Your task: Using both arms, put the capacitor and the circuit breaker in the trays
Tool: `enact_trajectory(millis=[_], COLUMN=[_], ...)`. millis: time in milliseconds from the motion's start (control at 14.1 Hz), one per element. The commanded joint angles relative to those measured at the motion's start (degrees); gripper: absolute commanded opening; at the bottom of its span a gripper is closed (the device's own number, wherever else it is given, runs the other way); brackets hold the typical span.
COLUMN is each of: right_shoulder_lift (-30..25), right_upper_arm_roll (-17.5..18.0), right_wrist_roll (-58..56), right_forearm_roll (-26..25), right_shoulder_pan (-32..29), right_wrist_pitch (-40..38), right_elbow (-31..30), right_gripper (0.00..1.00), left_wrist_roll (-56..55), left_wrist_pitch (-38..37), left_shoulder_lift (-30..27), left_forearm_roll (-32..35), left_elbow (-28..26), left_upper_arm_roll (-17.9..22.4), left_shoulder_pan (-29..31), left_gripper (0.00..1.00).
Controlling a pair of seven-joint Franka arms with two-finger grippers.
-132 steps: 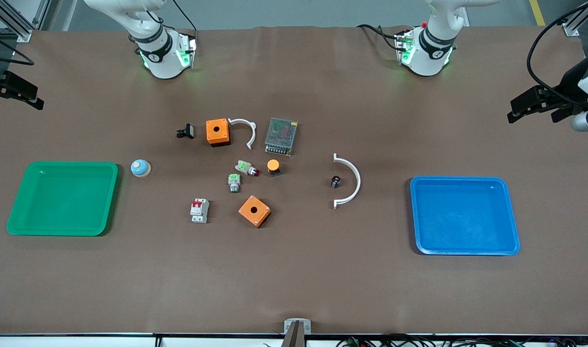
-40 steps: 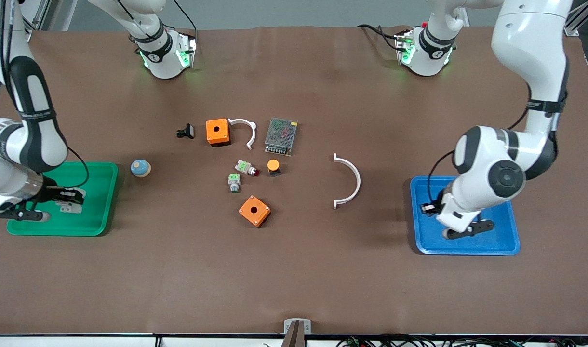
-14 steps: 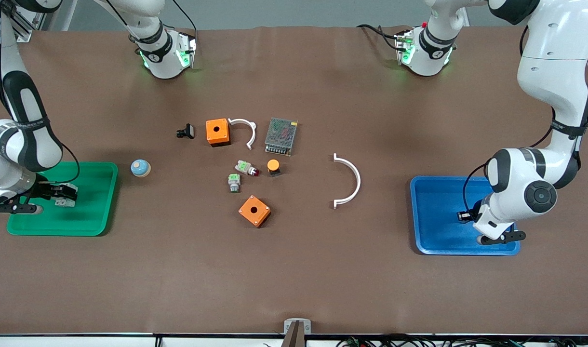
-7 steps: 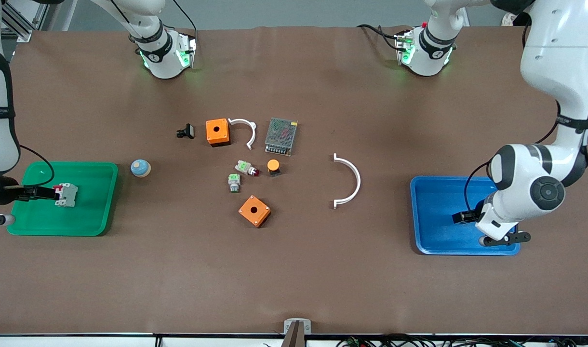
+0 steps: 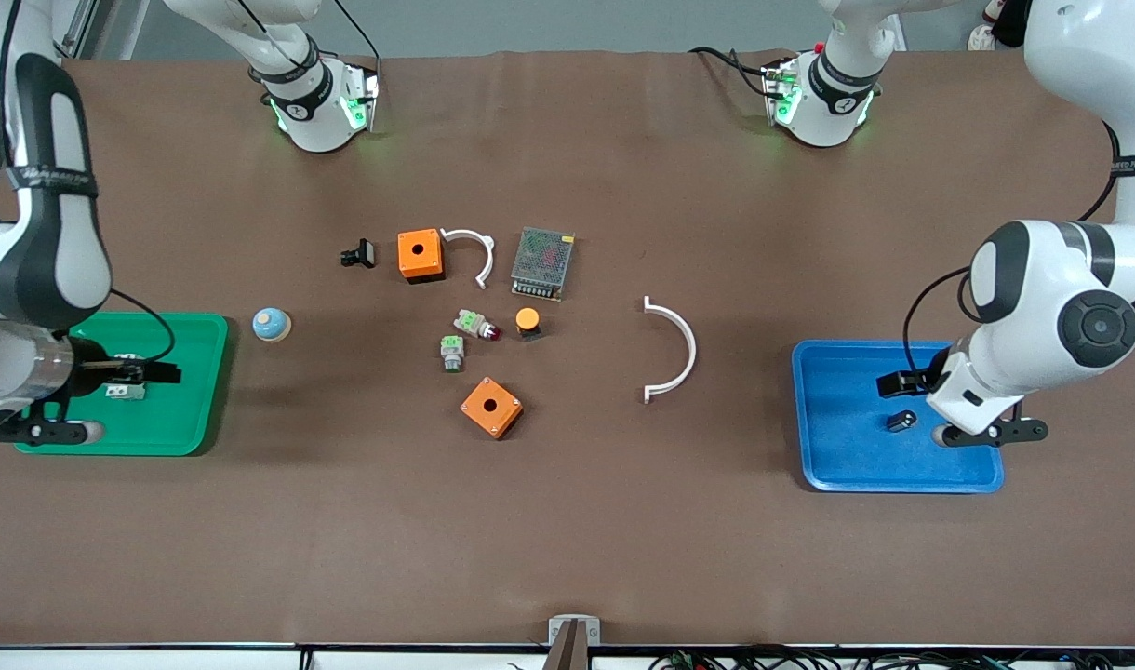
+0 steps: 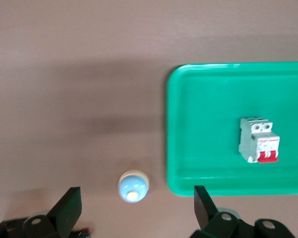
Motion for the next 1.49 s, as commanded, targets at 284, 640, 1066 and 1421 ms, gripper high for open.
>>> enact_trajectory(millis=[284, 640, 1066, 1421], right_shoulder_lift=[-4.88, -4.53, -4.96, -13.20], right_upper_arm_roll=[-0.35, -0.53, -0.35, -0.35], right_wrist_roll=[0.57, 0.57, 0.92, 0.57], right_forearm_roll=[-1.08, -0.82, -0.03, -0.21], right_shoulder_pan=[1.00, 0.47, 0.73, 1.00], right_wrist_pitch=[-15.59, -15.87, -16.31, -15.88], right_elbow=[8.66, 12.79, 15.19, 6.52], right_gripper=[1.00, 1.00, 1.00, 1.00], left_wrist_roll=[-3.69, 10.26, 11.25, 10.38], left_wrist_pitch=[-5.87, -15.70, -23.70, -25.65], left_shoulder_lift=[-7.67, -19.27, -23.86, -23.34], left_forearm_roll=[1.16, -6.38, -7.19, -10.09], left_elbow=[-2.00, -1.82, 5.45, 10.47], left_upper_arm_roll=[-4.98, -4.98, -4.54, -3.93], left_shoulder_pan=[0.90, 9.68, 11.28, 11.46], left_gripper=[1.00, 1.00, 1.00, 1.00])
